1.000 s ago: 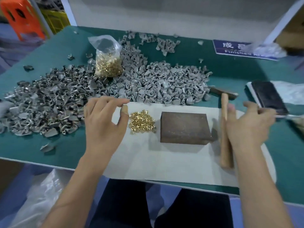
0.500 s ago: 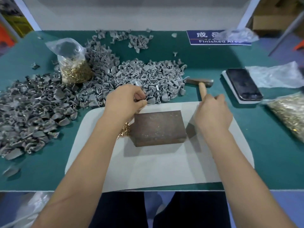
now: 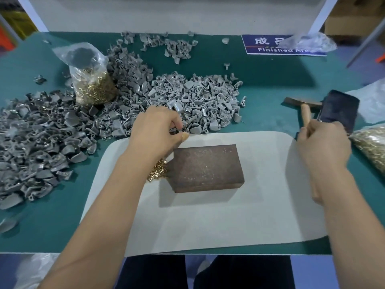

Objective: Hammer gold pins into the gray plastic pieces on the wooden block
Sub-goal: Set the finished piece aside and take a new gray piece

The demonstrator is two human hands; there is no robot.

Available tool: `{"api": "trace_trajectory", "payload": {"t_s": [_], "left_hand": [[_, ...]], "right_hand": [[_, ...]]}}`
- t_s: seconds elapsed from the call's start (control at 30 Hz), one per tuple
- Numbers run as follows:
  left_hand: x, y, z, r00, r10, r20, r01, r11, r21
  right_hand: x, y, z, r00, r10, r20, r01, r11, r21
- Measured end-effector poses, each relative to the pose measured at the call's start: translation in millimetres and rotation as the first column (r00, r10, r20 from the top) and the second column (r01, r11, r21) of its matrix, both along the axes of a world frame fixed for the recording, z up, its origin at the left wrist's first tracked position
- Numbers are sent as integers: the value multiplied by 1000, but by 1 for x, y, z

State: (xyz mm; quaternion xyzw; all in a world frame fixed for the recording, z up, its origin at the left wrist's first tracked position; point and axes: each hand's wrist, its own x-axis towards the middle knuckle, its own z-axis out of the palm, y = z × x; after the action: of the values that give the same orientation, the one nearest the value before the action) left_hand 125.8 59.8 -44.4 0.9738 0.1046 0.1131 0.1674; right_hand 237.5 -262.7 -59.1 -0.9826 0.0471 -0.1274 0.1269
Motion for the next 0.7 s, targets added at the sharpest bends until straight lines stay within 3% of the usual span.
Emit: {"api": "trace_trajectory", "payload": {"t_s": [0.2,0.4,0.57,0.7], "left_hand": [[-4,3,-1,1000,23,-14,-23,1000,-9],[-4,1,-2,1000,25,16,-25,999,-30],[-5,2,-7,999,-23,49,26,998,-51],[-7,1,-7,997,-48,63,53,996,-76]], "right_hand": [[0,-1,0,1000,2,-3,-3,999,-37],[-10,14,4,991,91,-97,-93,996,-17],[-23,37,8,983,155,-97,-152,988,38],[-44,46,7,982,148,-118,-150,989,-12]]}}
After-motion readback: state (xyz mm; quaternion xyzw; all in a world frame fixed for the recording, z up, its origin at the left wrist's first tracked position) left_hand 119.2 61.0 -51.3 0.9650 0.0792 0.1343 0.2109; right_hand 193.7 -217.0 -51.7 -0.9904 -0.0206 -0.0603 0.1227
